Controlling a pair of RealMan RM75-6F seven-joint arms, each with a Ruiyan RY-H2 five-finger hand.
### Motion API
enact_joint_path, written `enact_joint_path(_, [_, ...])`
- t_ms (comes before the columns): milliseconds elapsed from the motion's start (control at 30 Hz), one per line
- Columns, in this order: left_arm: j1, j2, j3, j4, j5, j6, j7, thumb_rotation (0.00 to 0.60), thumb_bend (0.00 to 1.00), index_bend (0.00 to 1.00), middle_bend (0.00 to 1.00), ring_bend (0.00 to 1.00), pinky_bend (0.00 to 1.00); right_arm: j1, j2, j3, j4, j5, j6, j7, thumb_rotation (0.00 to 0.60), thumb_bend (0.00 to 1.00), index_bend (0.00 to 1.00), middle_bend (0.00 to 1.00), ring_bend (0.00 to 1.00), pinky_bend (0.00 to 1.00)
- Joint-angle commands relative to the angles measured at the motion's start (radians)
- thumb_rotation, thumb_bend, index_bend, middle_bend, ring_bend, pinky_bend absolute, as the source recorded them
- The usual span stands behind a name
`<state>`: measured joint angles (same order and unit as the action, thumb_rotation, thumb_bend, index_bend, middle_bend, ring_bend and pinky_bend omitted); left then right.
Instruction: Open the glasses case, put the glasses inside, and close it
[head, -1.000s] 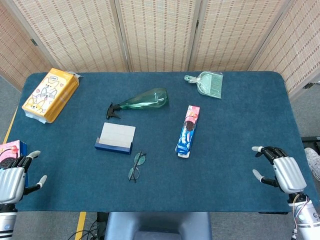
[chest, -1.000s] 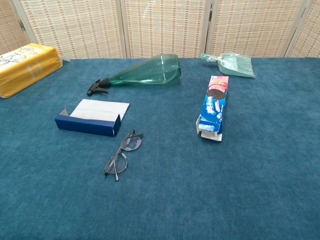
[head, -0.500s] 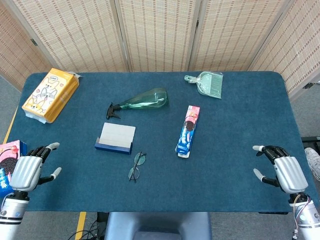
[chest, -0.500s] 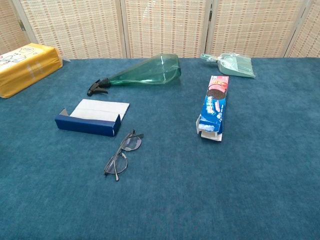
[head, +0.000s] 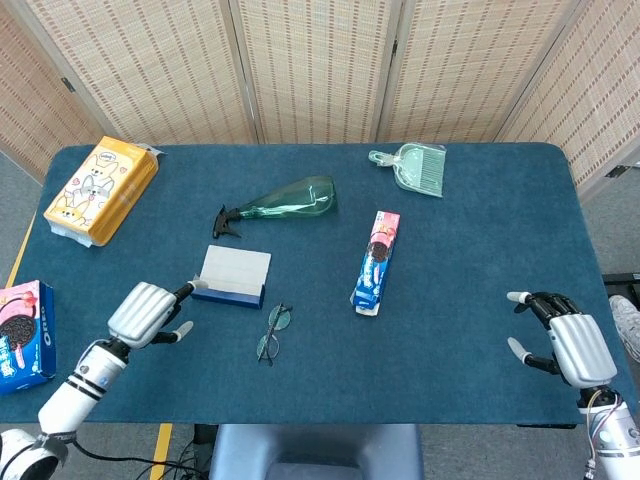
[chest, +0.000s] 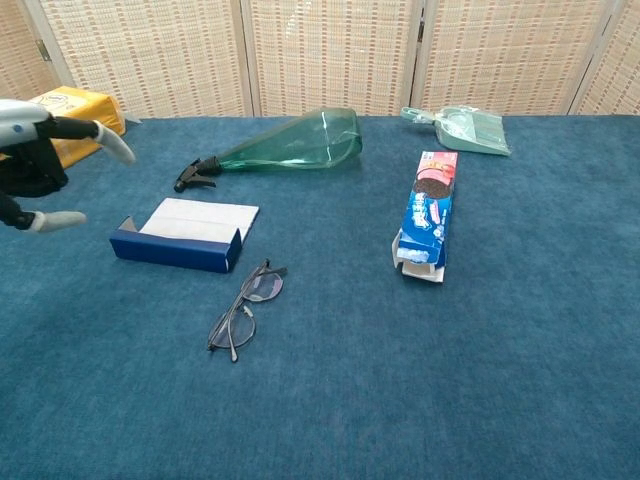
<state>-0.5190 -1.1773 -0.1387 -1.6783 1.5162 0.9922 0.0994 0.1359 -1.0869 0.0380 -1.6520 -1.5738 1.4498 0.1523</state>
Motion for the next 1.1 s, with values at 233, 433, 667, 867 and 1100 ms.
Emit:
enact_joint_path(233, [-0.144, -0.103, -0.018, 0.064, -0.155, -0.197, 0.077, 0.600, 0.45, 0.19, 0.99, 0.98, 1.00, -0.004, -0.005, -0.002, 0.013, 0.004, 0.001, 0.010, 0.600, 0.28, 0.25, 0.40, 0.29, 0.24])
enact_joint_path(433, [-0.198, -0.158, -0.014, 0.117, -0.273, -0.264, 0.144, 0.600, 0.47, 0.17, 0.99, 0.99, 1.00, -0.009, -0.005, -0.003, 0.022, 0.008, 0.004, 0.018, 0.600, 0.28, 0.25, 0.41, 0.29, 0.24])
enact_joint_path(667, [-0.247, -0.205, 0.010, 0.165, -0.401, -0.307, 0.230, 0.600, 0.47, 0.17, 0.99, 0.99, 1.00, -0.013, -0.009, -0.003, 0.033, 0.014, 0.004, 0.028, 0.600, 0.28, 0.25, 0.41, 0.30, 0.24])
enact_joint_path(867, [-0.277, -0.244, 0.026, 0.196, -0.475, -0.308, 0.271, 0.600, 0.47, 0.17, 0.99, 0.99, 1.00, -0.016, -0.012, -0.004, 0.042, 0.021, 0.001, 0.036, 0.600, 0.28, 0.25, 0.41, 0.30, 0.24])
enact_joint_path(1100, [-0.308, -0.263, 0.050, 0.210, -0.526, -0.310, 0.312, 0.600, 0.47, 0.18, 0.99, 0.99, 1.00, -0.021, -0.011, -0.004, 0.047, 0.027, 0.002, 0.040, 0.600, 0.28, 0.25, 0.41, 0.30, 0.24])
